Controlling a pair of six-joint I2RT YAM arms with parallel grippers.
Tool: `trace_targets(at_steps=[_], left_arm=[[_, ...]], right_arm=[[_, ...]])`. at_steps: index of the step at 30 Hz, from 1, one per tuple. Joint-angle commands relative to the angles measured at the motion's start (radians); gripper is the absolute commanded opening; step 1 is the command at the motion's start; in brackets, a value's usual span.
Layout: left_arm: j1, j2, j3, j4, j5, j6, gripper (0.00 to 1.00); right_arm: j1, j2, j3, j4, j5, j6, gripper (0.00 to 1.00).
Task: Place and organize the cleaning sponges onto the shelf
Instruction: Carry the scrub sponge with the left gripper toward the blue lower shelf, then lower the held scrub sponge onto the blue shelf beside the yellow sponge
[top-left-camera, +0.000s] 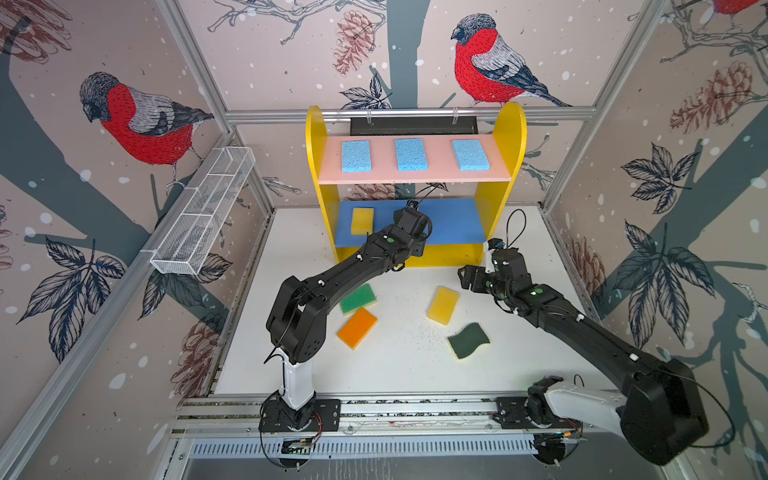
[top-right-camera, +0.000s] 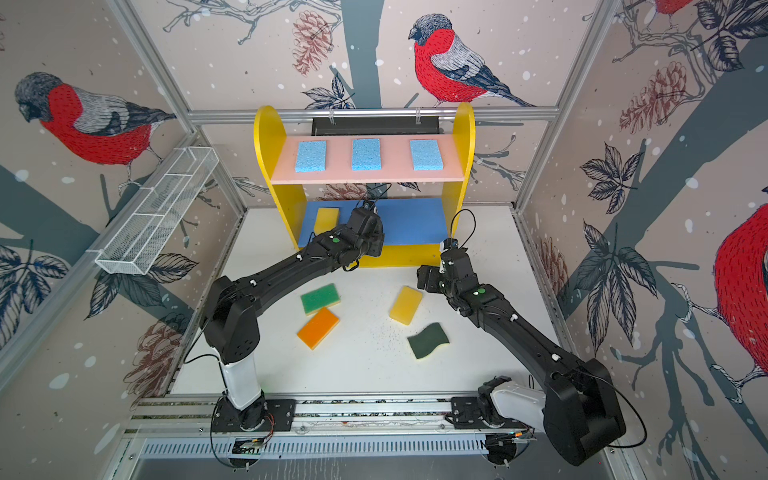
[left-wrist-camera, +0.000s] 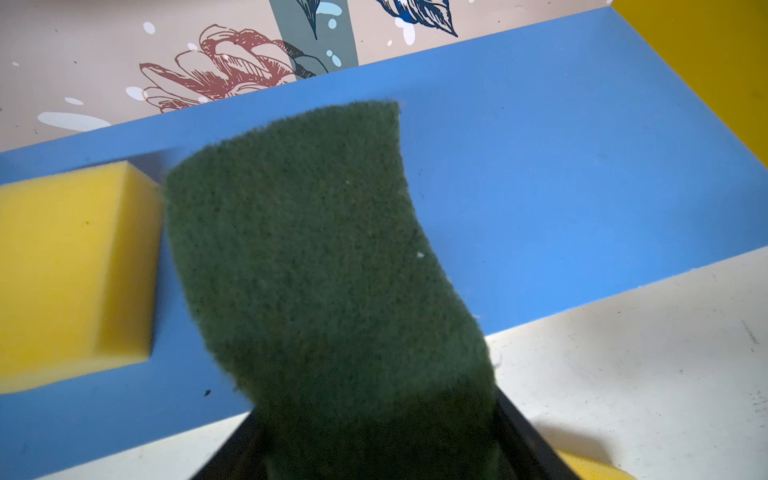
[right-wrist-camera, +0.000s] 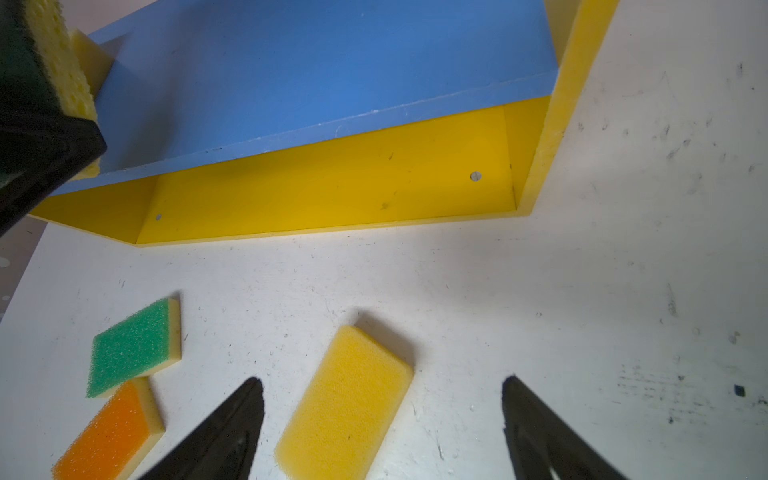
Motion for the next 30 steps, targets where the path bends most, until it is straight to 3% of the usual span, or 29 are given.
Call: trace_targets(at_steps=[1,30], left_arm=[[0.002,0.006,0.012,0.053,-0.017,0.029,0.67],[0.031,0.079,0.02,0.175,-0.04,0.108,0.67]], right_arm=[[0.002,0.009,0.013,0.019,-0.009,-0.009,0.89],[0.002,0.011,0.026,0.029,-0.04,0.025,0.89]])
